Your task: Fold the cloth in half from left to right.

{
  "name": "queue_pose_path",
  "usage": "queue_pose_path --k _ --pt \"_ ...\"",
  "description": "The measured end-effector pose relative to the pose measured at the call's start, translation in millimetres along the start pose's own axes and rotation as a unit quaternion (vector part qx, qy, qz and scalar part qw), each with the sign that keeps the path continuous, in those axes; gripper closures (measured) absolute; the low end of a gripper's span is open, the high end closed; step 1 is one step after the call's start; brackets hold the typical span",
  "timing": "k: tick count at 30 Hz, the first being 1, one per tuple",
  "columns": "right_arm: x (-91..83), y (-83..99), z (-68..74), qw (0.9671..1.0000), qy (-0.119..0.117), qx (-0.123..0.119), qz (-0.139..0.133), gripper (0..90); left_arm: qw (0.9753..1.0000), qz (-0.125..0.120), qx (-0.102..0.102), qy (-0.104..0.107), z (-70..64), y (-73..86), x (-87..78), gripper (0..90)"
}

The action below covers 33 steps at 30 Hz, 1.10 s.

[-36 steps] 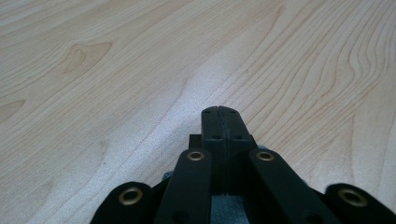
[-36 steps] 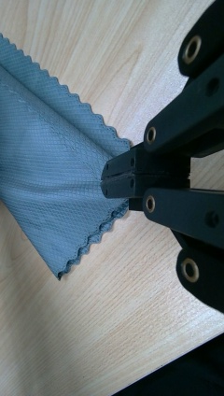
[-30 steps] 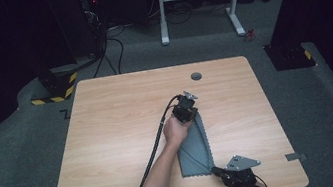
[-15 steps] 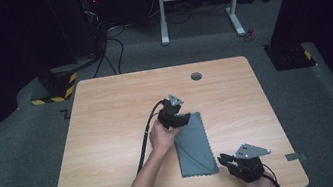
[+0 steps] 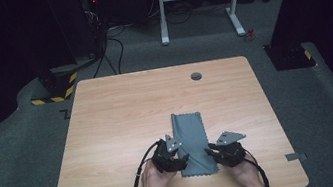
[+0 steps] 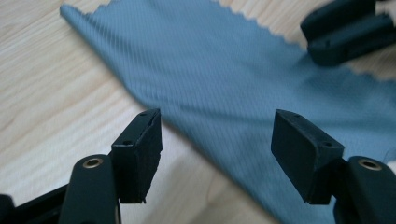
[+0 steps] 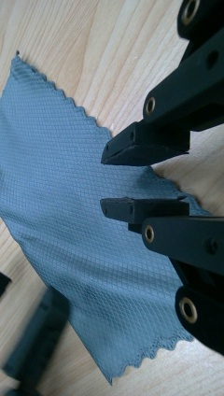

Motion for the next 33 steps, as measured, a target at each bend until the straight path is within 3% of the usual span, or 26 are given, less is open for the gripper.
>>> queue_pose_path --k 4,6,10,12,15,19,21,23,26,29,33 --pt "2.7 -1.0 0.6 1.0 0.002 -0.007 0.004 71.6 1.0 0.005 0.002 -0.008 -3.6 8.1 0.3 32.9" --pt "5.0 -0.4 1.1 0.9999 0.004 -0.014 0.008 71.2 0.9996 0.022 0.003 -0.015 -2.3 18.3 -0.1 32.3" --pt "8.0 2.9 -0.4 0.9996 0.011 -0.019 0.018 69.3 1.0 0.005 -0.002 -0.005 -1.8 26.9 -6.1 34.1" --pt "7.8 3.7 -1.6 0.9997 0.006 -0.01 0.02 68.5 1.0 -0.003 -0.004 -0.004 -1.2 31.2 -9.6 36.2" --pt "7.9 3.5 -1.8 0.9997 0.006 -0.016 0.018 68.1 0.9999 0.001 -0.011 -0.003 0.0 37.5 -15.8 36.5" --pt "8.3 2.7 -3.0 0.9996 0.005 -0.018 0.024 66.4 0.9999 0.008 -0.001 -0.008 -1.9 42.4 -22.1 37.5" --pt "8.2 1.7 -4.1 0.9995 0.007 -0.02 0.023 67.8 0.9999 -0.009 0.005 -0.002 -4.1 40.3 -23.7 37.3" --pt "7.5 -1.5 -5.9 0.9999 -0.003 -0.006 0.015 71.9 0.9995 -0.028 0.008 0.011 -5.8 31.6 -23.3 37.5" --pt "11.2 -10.8 -8.3 0.9999 -0.008 0.0 0.012 79.5 0.9978 -0.051 0.03 0.031 -9.8 9.3 -12.9 38.6" --pt "16.0 -16.3 -8.8 0.9999 -0.006 -0.003 0.009 82.5 0.9968 -0.054 0.038 0.044 -11.7 0.3 -4.7 38.9" --pt "30.9 -22.6 -9.0 0.9998 -0.005 -0.009 0.016 83.5 0.9966 -0.04 0.032 0.064 -11.1 -1.0 8.9 39.3"
Point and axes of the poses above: each handheld gripper's, and its own axes: x roughly forward along the jaws, y roughly out of its underside, z roughly to its left, the point moved 7 cm from there along x, roughly forward along the jaws, and after that the axes turned 13 degrees about y, right-handed, at the moved point
